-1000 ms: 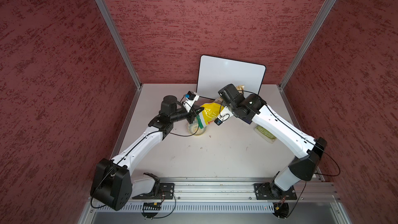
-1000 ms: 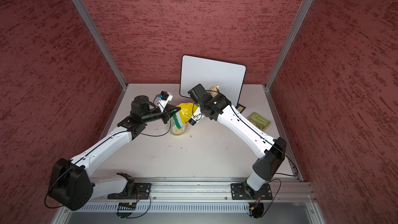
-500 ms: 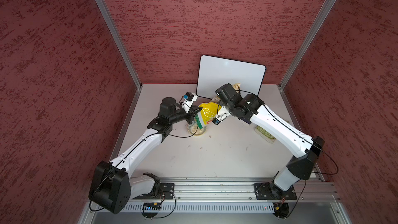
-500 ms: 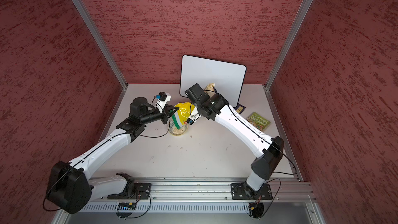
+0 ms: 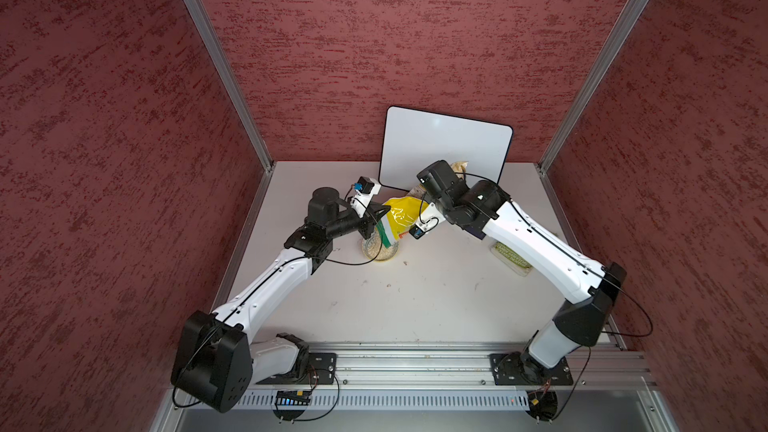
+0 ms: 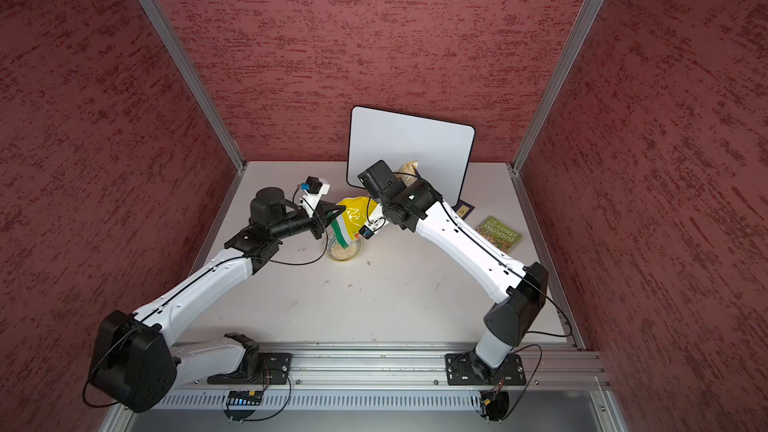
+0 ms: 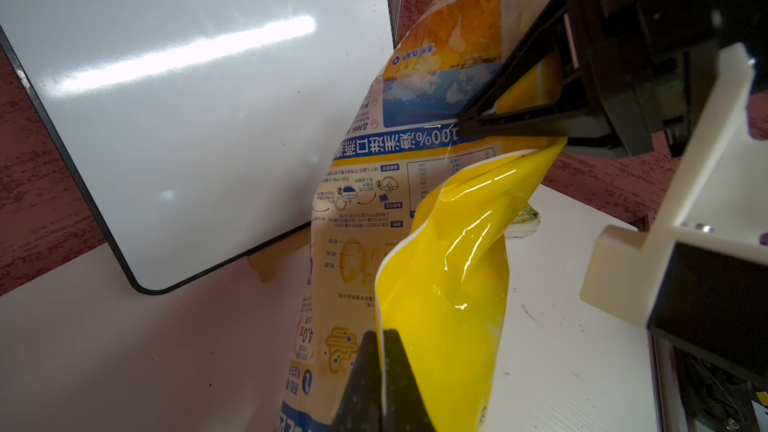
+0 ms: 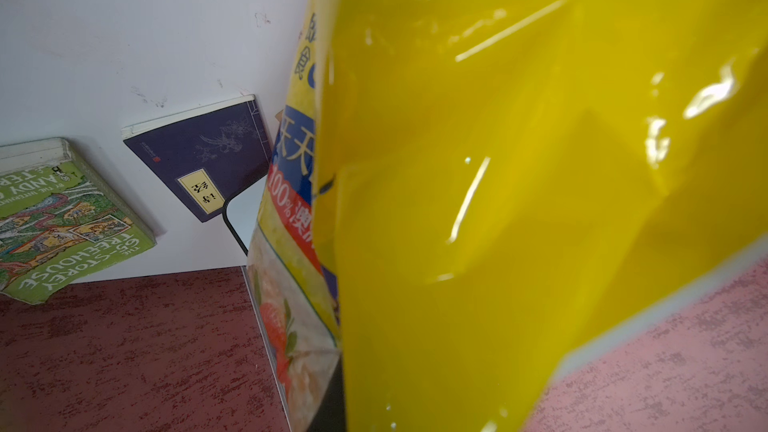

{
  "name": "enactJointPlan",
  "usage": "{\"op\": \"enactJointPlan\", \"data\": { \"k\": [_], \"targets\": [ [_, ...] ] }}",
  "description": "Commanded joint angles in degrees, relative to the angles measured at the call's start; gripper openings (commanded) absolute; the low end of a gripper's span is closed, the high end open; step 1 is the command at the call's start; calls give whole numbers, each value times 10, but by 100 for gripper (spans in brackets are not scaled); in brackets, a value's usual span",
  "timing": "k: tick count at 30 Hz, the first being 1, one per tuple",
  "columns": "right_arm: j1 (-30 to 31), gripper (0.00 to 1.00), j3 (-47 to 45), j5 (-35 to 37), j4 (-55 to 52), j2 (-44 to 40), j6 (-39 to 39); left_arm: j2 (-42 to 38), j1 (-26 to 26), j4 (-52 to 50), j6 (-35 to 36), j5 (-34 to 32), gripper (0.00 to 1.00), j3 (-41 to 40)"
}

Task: Pour the oats into the breakfast bowl
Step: Pour the oats into the bowl.

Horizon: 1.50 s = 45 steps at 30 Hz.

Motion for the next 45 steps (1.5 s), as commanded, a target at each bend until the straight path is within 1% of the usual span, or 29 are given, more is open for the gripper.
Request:
{"op": "enactJointPlan", "data": {
  "k": [1, 7, 11, 18, 23, 26, 36, 45],
  "targets": [
    [-6, 0, 10, 31, 101, -41, -1, 9, -2, 10, -7, -2, 2, 11],
    [-8, 0, 13, 29, 95, -43, 5, 18, -6, 14, -11, 0, 2, 15],
    [-16, 0, 10, 14, 68, -50, 45, 20, -10, 15, -13, 0, 2, 20],
    [-32, 0, -64, -29, 81, -95, 99, 20, -22, 7, -12, -5, 1, 37],
    [-47, 0, -96, -56, 85, -113, 130, 18, -35, -6, -8, -15, 0, 54],
    [-56, 0, -118, -74, 93, -142, 144, 17, -43, -12, -5, -24, 0, 63],
    [-84, 0, -184, -125, 112, -183, 208, 31, -61, -31, 6, -38, 0, 97],
    [-104, 0, -269, -177, 130, -232, 280, 38, -81, -56, 17, -48, 0, 126]
  ]
}}
